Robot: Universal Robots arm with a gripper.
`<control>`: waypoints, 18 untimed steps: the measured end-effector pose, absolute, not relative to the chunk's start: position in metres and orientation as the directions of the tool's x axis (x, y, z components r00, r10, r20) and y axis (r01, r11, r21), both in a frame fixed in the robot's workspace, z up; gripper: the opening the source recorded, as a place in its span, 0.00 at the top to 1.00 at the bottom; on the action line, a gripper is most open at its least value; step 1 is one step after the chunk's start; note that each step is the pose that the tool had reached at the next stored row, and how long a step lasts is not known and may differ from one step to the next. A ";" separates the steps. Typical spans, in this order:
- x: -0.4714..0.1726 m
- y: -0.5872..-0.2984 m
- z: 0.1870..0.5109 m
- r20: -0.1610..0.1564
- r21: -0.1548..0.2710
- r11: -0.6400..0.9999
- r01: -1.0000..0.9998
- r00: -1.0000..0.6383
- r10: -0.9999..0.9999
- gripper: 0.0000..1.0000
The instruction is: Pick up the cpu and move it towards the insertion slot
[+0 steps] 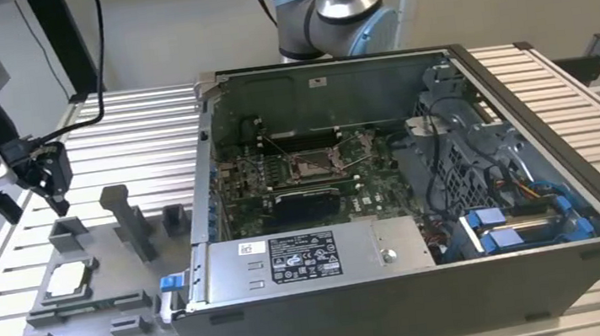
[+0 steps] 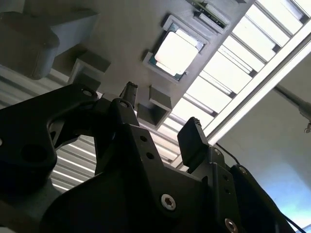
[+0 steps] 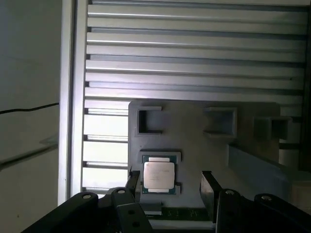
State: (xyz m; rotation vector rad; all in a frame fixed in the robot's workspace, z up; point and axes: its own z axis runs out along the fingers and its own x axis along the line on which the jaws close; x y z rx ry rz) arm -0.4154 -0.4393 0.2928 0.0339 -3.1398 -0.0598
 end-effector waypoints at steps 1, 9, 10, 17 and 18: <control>-0.415 -0.439 0.292 0.001 0.038 0.999 -0.022 -1.000 -0.022 0.00; -0.415 -0.439 0.285 0.001 0.038 0.999 -0.022 -1.000 -0.022 0.00; -0.415 -0.439 0.285 0.001 0.038 0.999 -0.022 -1.000 -0.022 0.00; -0.415 -0.439 0.278 0.001 0.038 0.999 -0.022 -1.000 -0.022 0.00; -0.415 -0.439 0.278 0.001 0.038 0.999 -0.022 -1.000 -0.022 0.00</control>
